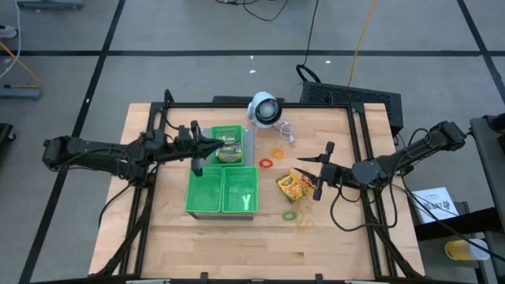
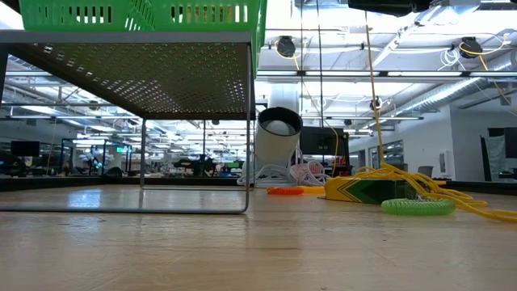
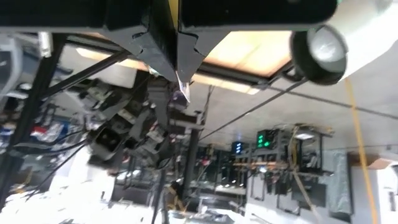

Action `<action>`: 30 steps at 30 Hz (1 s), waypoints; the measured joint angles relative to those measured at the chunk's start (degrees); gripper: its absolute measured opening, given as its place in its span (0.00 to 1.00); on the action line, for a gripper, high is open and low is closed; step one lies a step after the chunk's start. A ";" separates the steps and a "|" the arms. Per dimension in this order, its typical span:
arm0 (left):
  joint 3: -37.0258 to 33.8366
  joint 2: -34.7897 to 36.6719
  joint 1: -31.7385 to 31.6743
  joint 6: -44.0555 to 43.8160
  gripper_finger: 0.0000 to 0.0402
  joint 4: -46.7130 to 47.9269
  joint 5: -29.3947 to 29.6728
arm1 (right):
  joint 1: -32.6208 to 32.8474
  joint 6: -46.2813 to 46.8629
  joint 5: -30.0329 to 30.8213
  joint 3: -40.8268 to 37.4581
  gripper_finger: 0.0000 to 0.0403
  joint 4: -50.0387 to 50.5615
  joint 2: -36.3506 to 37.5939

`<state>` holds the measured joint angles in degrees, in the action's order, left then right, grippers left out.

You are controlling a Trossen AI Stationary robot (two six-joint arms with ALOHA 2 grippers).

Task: Pick & Place Office Desk Supplies
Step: Put the crayon box into the top green basket on the shelf

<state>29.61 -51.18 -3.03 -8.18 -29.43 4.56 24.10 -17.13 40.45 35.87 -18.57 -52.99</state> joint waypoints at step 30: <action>0.02 3.91 -2.07 9.12 0.00 4.53 2.96 | 0.00 0.13 -0.02 -0.02 0.32 0.17 0.00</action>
<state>29.63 -47.27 -5.10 0.93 -24.90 7.52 24.10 -17.00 40.42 35.86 -18.40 -52.99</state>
